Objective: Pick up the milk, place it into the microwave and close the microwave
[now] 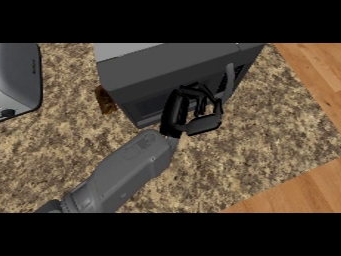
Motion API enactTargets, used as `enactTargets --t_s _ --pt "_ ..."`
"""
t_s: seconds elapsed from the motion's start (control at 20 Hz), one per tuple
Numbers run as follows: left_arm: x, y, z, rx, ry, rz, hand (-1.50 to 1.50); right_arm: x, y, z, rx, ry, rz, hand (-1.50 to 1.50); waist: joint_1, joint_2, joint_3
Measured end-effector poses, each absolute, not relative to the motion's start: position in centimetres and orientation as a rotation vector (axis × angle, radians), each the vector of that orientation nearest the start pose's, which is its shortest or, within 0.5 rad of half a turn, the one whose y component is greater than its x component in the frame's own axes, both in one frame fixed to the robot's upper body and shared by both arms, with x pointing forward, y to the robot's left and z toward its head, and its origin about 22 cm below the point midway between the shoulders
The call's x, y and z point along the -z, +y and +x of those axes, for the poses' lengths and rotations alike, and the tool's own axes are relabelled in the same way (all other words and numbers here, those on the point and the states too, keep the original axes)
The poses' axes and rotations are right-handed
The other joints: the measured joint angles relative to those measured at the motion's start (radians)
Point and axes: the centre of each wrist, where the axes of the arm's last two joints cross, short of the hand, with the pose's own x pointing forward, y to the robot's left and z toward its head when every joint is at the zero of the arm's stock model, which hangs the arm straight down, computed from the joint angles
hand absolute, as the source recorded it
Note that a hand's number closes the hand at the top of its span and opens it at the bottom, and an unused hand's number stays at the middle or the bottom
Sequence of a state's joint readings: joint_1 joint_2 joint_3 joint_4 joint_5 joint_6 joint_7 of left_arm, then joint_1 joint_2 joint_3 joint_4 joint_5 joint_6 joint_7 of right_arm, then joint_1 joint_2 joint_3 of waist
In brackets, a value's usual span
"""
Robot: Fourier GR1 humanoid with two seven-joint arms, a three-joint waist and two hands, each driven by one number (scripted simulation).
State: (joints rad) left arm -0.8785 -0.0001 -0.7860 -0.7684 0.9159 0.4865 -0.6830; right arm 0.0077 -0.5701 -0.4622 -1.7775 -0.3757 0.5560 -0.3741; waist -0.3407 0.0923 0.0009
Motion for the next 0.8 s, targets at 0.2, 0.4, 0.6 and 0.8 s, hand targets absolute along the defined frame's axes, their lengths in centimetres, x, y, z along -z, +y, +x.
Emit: enactTargets --t_s 0.2,0.4,0.6,0.8 --pt "-2.2 1.6 34.3 0.082 -1.900 -0.361 1.50 -16.7 -42.4 21.3 -0.521 -2.219 -0.033 -1.50 0.000 0.003 0.001" --pt "-2.3 1.5 34.3 0.083 -1.900 -0.374 1.50 -16.9 -43.1 21.5 -0.513 -2.216 -0.035 -1.50 0.004 0.005 0.003" --pt "-2.2 1.4 34.3 0.078 -1.909 -0.374 1.50 -16.8 -43.8 21.8 -0.490 -2.213 -0.013 -1.50 0.003 0.006 0.004" --pt "-2.3 1.3 34.3 0.078 -1.911 -0.378 1.50 -16.6 -44.4 22.1 -0.461 -2.216 0.017 -1.50 0.006 0.007 0.005"
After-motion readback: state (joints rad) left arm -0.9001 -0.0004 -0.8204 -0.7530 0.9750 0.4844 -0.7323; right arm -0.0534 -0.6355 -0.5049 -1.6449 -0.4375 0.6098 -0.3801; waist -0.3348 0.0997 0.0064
